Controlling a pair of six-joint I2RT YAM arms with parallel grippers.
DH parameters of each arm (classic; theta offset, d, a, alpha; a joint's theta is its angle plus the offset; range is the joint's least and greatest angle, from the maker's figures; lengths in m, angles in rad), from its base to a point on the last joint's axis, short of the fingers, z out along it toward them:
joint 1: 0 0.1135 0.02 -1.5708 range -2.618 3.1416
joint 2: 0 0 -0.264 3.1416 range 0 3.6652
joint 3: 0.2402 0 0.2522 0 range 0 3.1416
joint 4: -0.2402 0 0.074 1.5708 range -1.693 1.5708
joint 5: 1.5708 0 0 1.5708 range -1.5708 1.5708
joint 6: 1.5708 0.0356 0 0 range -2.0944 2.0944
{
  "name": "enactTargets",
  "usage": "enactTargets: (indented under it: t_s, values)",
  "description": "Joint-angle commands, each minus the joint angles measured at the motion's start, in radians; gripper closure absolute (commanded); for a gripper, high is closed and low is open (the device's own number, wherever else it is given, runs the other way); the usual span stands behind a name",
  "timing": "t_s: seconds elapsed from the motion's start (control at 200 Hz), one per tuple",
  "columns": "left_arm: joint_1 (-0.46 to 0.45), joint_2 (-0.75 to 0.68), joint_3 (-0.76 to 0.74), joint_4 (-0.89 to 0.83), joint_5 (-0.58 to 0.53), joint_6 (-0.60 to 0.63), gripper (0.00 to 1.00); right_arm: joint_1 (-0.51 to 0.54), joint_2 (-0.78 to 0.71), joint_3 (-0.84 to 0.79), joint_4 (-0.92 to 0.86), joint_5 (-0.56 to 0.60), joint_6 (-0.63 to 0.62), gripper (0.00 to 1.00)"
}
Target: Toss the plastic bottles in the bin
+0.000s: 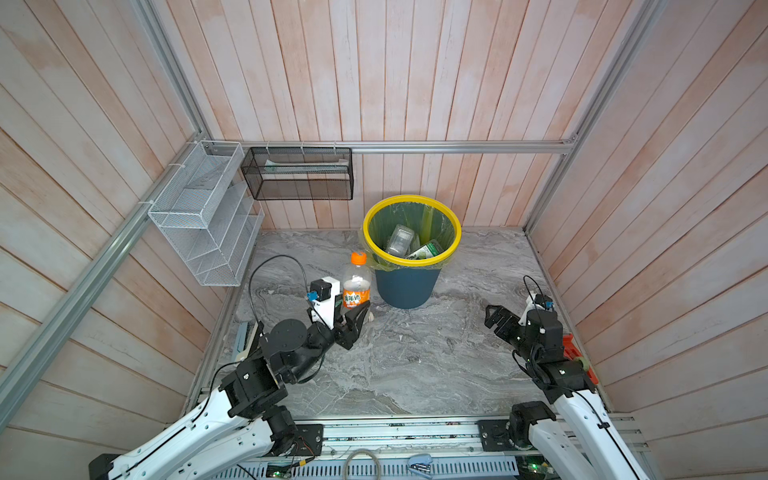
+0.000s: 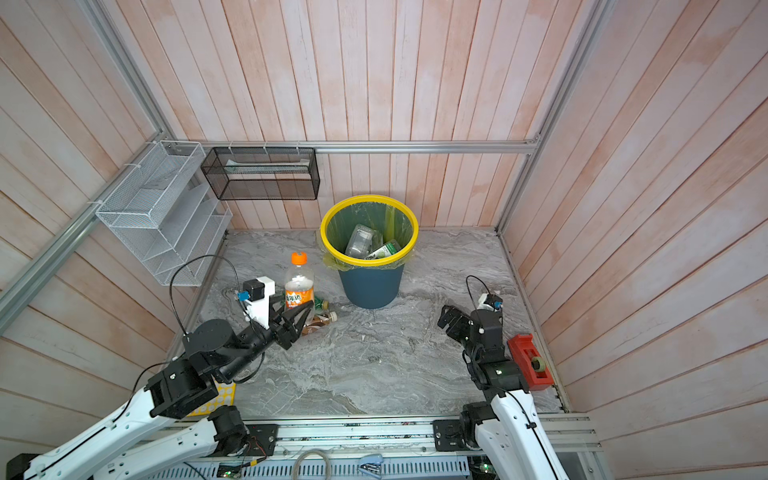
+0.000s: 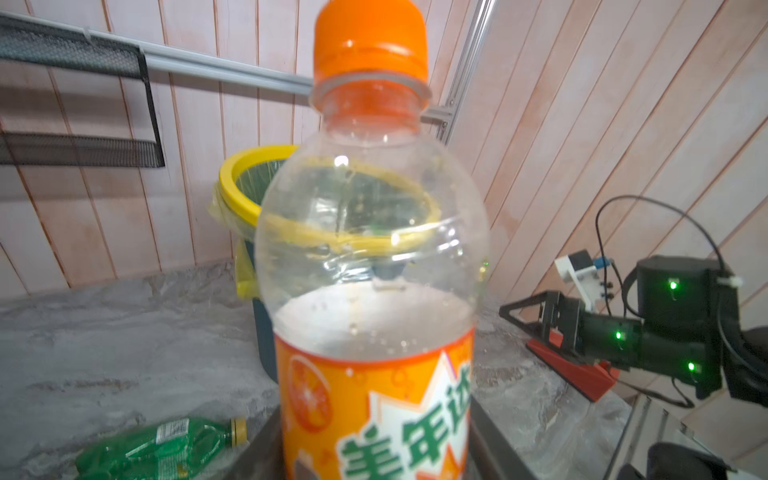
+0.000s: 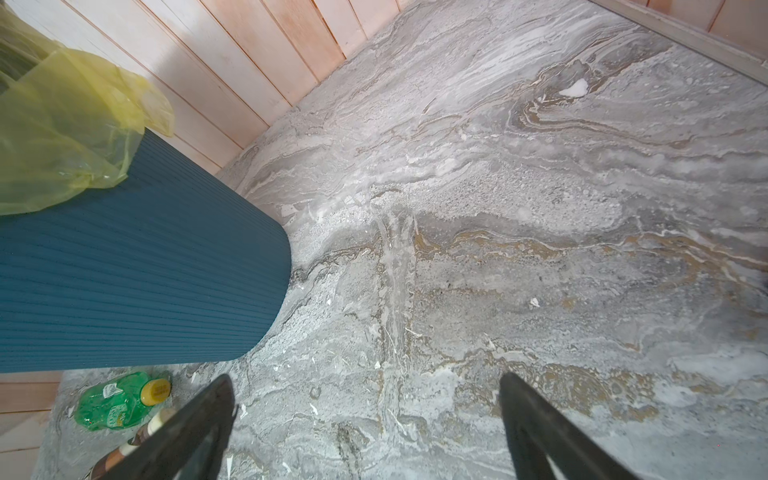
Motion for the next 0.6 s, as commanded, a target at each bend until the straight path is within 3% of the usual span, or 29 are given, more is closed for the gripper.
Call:
enactTargets:
  t_s: [0.0, 0.13, 0.16, 0.25, 0.315, 0.435, 0.59]
  values:
    - [0.026, 0.190, 0.197, 0.003, 0.016, 0.137, 0.63, -0.003, -0.012, 0.008, 0.014, -0.010, 0.004, 0.01]
    - [0.142, 0.509, 0.506, -0.108, 0.268, 0.036, 0.62, -0.002, -0.008, 0.021, 0.022, -0.021, 0.003, 0.01]
    - [0.157, 0.583, 0.576, -0.140, 0.302, 0.007, 0.57, -0.003, -0.006, 0.022, 0.027, -0.024, 0.001, 0.01]
    - [0.167, 0.776, 0.764, -0.234, 0.340, -0.036, 0.53, -0.003, 0.007, 0.041, 0.029, -0.034, -0.010, 0.01]
    - [0.175, 0.873, 0.863, -0.280, 0.358, -0.077, 0.41, -0.003, 0.016, 0.055, 0.025, -0.042, -0.023, 0.01]
    - [0.188, 0.953, 0.982, -0.326, 0.395, -0.131, 0.24, -0.003, 0.013, 0.071, 0.012, -0.048, -0.042, 0.01]
    - [0.187, 0.881, 0.956, -0.257, 0.341, -0.156, 0.00, -0.003, -0.006, 0.063, 0.000, -0.044, -0.048, 0.01]
